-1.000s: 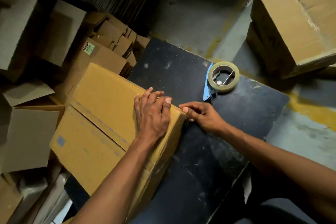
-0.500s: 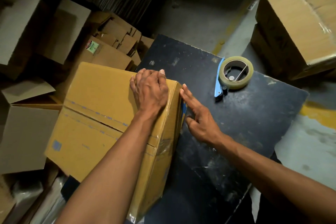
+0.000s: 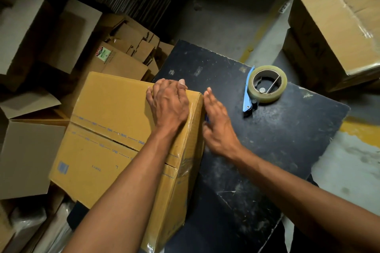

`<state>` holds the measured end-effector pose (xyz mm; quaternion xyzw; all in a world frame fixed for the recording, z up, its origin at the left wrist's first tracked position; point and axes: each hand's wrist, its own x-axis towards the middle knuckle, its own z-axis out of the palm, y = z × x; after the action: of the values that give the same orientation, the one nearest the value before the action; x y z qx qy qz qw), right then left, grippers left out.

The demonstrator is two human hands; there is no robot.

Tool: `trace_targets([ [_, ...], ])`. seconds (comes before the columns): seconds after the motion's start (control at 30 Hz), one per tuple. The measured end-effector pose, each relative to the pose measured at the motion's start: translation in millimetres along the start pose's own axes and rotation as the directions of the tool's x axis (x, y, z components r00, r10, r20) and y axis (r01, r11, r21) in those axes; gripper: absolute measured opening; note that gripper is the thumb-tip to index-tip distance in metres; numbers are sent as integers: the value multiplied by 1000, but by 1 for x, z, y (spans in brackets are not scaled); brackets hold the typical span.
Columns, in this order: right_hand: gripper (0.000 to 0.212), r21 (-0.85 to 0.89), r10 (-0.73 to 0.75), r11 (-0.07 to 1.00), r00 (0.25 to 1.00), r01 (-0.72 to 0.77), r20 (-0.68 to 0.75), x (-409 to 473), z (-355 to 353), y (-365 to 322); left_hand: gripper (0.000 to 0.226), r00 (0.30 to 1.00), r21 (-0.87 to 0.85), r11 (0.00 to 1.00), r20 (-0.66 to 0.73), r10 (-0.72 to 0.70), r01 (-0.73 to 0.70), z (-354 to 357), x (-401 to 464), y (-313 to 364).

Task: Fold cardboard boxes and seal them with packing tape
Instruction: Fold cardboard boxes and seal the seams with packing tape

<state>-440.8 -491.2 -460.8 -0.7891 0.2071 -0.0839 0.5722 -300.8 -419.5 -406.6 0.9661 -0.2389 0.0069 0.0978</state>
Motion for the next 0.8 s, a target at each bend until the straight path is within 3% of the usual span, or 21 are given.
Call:
trace_targets([
  [0.1, 101, -96, -3, 995, 997, 10, 74, -11, 8, -4, 56, 1000, 1, 1000, -8, -25, 25, 0, 6, -1],
  [0.17, 92, -73, -72, 994, 995, 78, 73, -19, 0, 2, 56, 999, 3, 999, -13, -41, 41, 0, 11, -2],
  [0.27, 54, 99, 5, 995, 999, -1, -35, -10, -23, -4, 56, 998, -20, 998, -8, -68, 68, 1, 19, -2],
  [0.33, 55, 266, 147, 956, 987, -126, -60, 18, -38, -20, 52, 998, -41, 997, -7, -70, 70, 2, 24, -2],
  [0.4, 62, 371, 182, 915, 983, -156, -35, 52, -49, -35, 46, 998, -70, 995, -14, -67, 66, -1, 26, 0],
  [0.57, 26, 368, 56, 924, 989, -102, 134, 94, -51, -29, 52, 996, -117, 989, -24, -89, 86, -4, 28, 0],
  [0.8, 32, 509, -27, 859, 987, -60, 161, 94, -48, 14, 51, 998, -106, 992, -16, -69, 67, -1, 30, -4],
])
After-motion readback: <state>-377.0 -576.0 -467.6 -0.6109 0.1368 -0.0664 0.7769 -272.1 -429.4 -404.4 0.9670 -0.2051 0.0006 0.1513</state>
